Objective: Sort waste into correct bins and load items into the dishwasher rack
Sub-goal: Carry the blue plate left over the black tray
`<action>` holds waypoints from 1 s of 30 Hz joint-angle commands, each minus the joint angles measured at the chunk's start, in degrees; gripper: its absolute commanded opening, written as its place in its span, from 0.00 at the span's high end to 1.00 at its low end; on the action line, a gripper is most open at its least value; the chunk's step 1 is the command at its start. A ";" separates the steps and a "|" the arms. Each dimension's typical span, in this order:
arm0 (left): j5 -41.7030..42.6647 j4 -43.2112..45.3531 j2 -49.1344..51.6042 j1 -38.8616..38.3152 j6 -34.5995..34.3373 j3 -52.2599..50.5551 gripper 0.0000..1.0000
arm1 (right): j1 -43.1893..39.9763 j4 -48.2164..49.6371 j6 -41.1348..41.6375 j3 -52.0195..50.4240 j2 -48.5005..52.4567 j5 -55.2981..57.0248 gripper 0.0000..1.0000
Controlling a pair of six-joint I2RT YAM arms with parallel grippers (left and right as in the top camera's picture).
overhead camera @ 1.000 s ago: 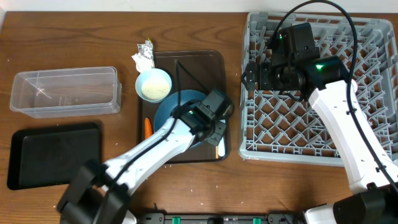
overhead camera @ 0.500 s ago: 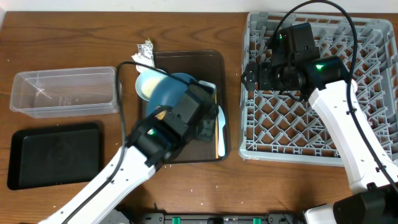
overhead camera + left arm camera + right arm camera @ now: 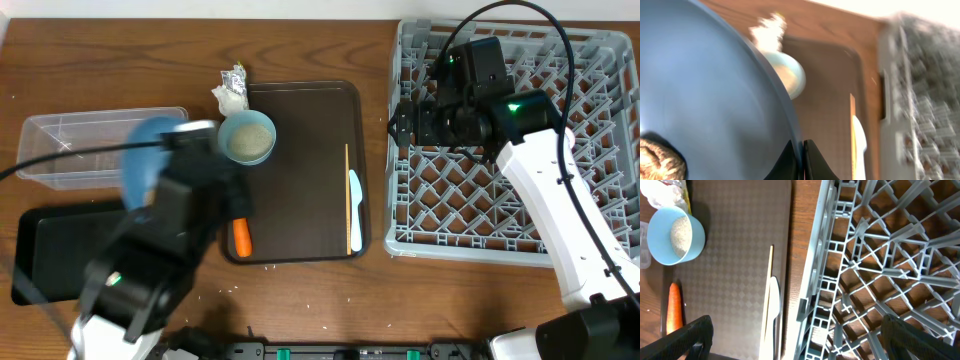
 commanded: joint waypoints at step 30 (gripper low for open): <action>38.25 11.04 13.07 50.14 16.00 1.33 0.94 | -0.26 -0.35 0.46 -0.15 -0.09 -0.02 0.01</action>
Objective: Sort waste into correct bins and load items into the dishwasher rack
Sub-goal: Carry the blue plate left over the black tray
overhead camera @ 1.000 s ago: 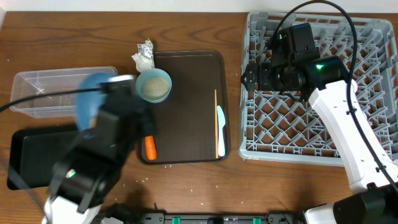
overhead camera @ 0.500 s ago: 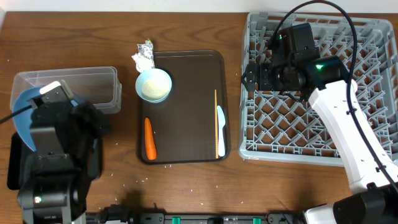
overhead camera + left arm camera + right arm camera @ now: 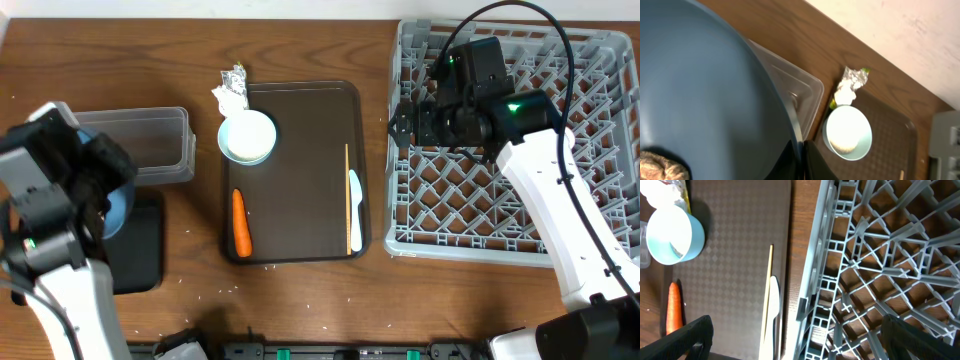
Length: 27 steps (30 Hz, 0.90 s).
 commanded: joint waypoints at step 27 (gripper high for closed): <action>43.91 1.79 -1.29 20.06 8.92 0.66 0.94 | -0.28 -0.13 -0.42 -0.15 -0.09 -0.02 0.01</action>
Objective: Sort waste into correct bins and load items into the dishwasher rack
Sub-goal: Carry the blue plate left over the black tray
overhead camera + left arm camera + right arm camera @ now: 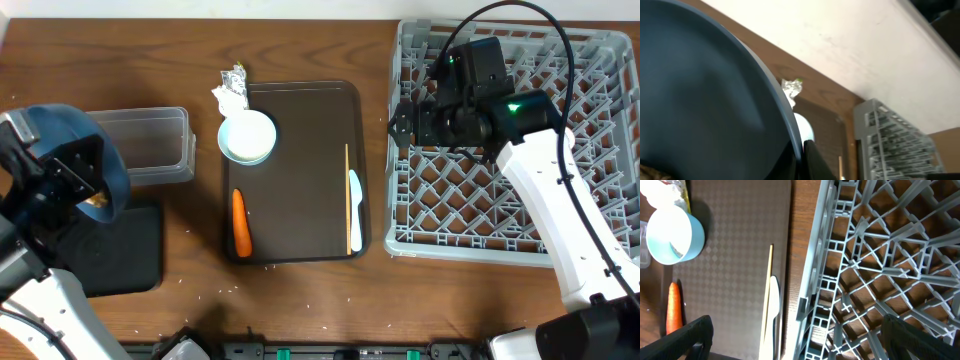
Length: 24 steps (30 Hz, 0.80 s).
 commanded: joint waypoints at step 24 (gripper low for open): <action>16.79 -4.98 -0.50 18.93 1.33 -2.80 0.94 | -0.96 -0.07 -0.35 -0.15 -0.09 -0.07 0.01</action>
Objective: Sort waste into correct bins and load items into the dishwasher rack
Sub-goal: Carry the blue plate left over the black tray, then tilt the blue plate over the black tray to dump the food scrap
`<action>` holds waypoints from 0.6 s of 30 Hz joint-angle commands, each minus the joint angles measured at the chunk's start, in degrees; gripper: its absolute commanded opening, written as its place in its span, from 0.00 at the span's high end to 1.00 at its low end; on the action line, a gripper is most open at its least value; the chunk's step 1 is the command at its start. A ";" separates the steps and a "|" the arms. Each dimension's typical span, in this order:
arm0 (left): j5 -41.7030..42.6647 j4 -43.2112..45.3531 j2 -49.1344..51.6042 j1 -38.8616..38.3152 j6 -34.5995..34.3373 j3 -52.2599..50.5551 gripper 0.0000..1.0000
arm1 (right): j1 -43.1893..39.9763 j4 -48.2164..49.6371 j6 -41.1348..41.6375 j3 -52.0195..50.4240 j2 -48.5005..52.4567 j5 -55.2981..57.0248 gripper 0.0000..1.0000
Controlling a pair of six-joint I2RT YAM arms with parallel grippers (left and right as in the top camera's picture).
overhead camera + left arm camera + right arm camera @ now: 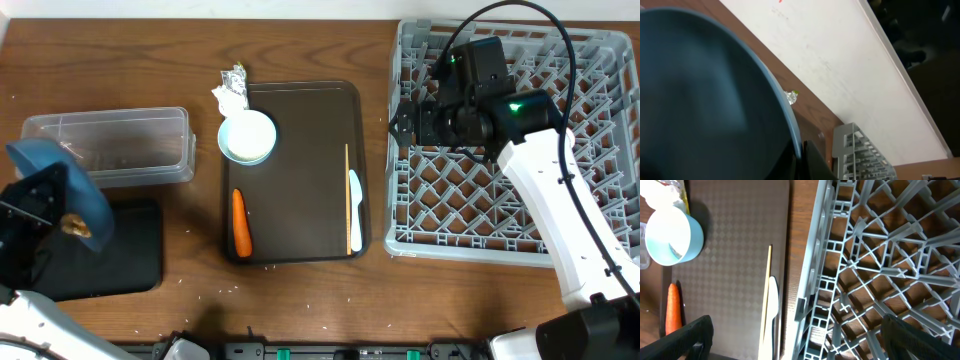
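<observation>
A blue plate [55,190] stands steeply tilted at the far left, above the black bin [120,255]. My left gripper [801,150] is shut on the plate's rim, and the plate [705,100] fills most of the left wrist view. A brown food scrap [76,226] clings to the plate's lower edge. My right gripper [800,340] is open, nothing between its fingers, over the left edge of the grey dishwasher rack [520,215]. On the dark tray [300,120] lie a light blue bowl [247,136], a carrot [240,222], a chopstick [347,180] and a white knife [355,210].
A clear plastic bin [110,150] stands behind the black bin. A crumpled foil wrapper [232,88] lies on the wood at the tray's back left corner. Small crumbs dot the table's front. The right arm [550,190] reaches across the rack.
The plate has come down and nearer the front, from beside the clear bin to over the black bin, and stands steeper. The food scrap now shows at its lower rim. The right arm is unchanged.
The left arm was a blur beside the tray with the plate in its grip. Then it held the plate near level at the far left, scrap on it. Then the plate stood on edge by the clear bin, and now hangs over the black bin. The right gripper stayed open over the rack.
</observation>
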 commanded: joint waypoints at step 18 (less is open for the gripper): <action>8.22 3.21 -0.46 1.03 6.99 -1.90 0.93 | -0.85 -0.48 -0.35 -0.15 -0.09 -0.07 0.01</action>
